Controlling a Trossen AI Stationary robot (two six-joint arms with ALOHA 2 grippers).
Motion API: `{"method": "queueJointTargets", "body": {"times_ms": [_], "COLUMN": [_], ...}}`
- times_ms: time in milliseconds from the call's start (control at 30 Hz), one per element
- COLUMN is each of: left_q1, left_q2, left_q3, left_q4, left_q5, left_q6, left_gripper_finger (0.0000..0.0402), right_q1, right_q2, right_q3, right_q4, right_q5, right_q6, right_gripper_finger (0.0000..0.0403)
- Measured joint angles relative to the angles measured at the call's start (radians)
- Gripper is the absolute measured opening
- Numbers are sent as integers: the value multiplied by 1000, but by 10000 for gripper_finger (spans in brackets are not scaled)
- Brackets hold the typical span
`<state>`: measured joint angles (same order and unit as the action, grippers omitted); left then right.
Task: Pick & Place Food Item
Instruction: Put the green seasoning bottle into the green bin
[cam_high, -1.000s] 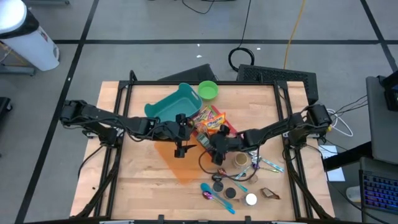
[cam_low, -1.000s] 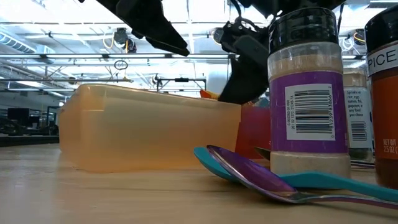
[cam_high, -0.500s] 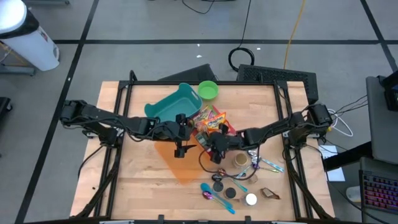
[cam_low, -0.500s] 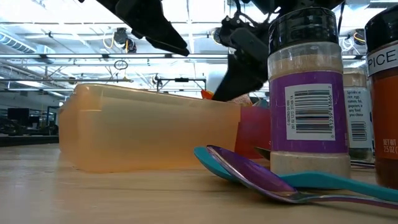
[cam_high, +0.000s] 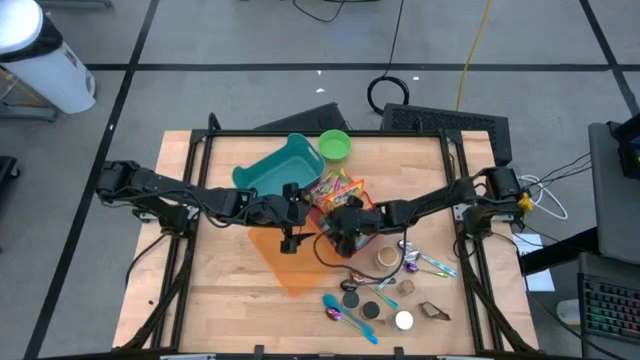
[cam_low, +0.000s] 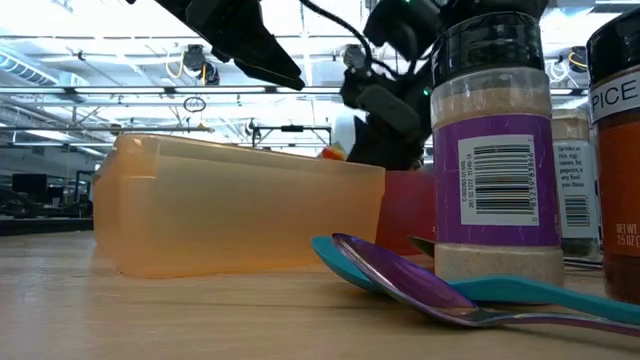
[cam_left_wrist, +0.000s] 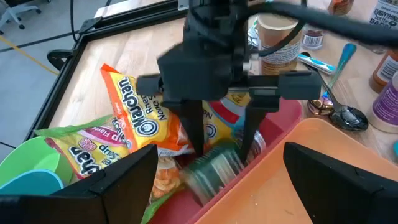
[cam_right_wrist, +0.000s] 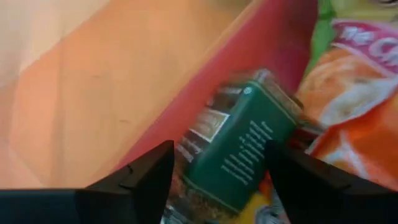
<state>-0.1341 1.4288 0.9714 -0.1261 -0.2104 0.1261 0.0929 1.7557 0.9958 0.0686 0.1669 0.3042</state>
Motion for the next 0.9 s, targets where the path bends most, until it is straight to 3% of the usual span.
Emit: {"method": "queueJointTargets", "body": {"times_ms": [167, 400, 733, 900], "left_q1": [0, 0, 0, 0], "left_q2": [0, 0, 0, 0], "left_q3": [0, 0, 0, 0], "left_q4": [2, 2, 2, 2], "left_q5": [0, 0, 0, 0], "left_q6": [0, 0, 0, 0], "left_gripper_finger": [354, 353, 354, 353], "right_q1": [-11, -16, -41, -54], "right_q2": [57, 71, 98, 115], "right_q3": [4, 5, 3, 3], "right_q4": [42, 33, -57, -64], "right_q5": [-22, -34, -41, -49], "right_q6": [-10, -11, -56, -27], "right_gripper_finger": [266, 260, 274, 259]}}
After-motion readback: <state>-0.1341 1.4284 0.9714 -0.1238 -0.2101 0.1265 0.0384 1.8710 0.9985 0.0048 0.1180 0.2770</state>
